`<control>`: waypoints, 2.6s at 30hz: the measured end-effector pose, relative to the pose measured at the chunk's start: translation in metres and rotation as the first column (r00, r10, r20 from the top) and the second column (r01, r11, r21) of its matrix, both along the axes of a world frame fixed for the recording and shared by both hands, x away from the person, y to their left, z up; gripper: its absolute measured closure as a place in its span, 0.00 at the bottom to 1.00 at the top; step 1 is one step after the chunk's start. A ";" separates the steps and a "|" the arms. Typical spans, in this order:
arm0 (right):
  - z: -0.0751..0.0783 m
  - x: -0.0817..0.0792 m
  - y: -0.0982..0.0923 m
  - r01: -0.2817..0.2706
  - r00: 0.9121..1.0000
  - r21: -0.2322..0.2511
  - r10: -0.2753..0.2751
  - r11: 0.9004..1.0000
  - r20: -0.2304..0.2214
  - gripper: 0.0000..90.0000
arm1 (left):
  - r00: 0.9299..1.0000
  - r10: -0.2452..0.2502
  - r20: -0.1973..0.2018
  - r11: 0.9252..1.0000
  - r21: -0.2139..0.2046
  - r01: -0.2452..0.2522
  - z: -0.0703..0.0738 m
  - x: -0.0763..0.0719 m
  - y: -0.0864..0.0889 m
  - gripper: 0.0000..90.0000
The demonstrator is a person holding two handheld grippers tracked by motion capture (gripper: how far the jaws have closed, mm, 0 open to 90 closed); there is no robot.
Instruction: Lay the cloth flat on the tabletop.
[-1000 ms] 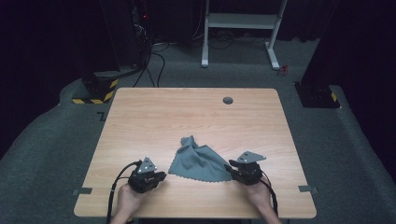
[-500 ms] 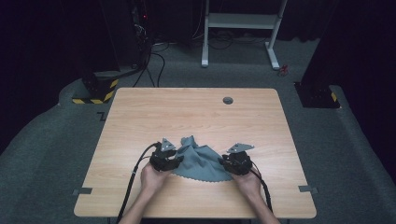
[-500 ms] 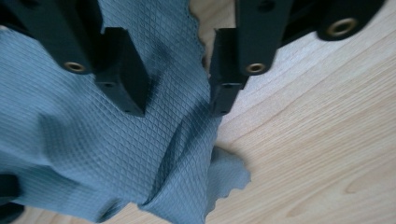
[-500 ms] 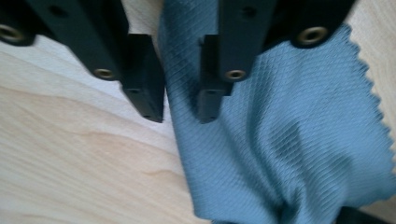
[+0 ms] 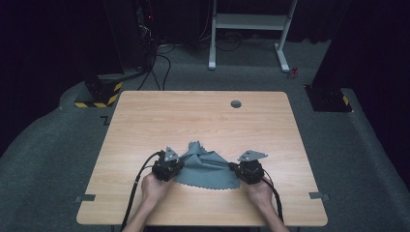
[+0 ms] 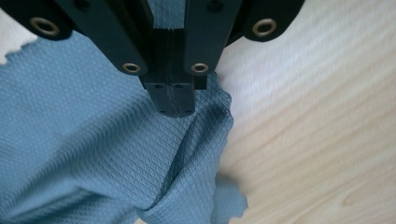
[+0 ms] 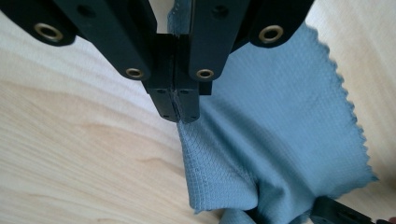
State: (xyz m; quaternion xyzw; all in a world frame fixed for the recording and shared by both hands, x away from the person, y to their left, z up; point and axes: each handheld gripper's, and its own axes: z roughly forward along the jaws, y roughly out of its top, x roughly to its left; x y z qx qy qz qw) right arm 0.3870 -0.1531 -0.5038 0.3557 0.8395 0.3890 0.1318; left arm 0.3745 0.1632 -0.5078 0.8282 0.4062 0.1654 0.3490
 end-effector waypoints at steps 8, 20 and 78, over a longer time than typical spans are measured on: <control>-0.010 -0.006 0.003 -0.016 0.999 -0.014 0.016 1.000 -0.031 0.85 | 0.999 0.023 0.025 0.999 -0.034 -0.022 0.001 -0.006 0.003 0.88; -0.012 0.021 0.010 0.009 0.996 0.012 -0.008 1.000 -0.091 0.83 | 1.000 0.003 0.029 0.999 -0.048 -0.002 0.011 0.036 -0.046 0.74; 0.004 0.002 0.031 -0.078 0.997 -0.060 0.078 0.995 0.007 0.97 | 0.997 -0.028 -0.077 0.996 -0.081 0.022 0.003 0.006 -0.009 0.95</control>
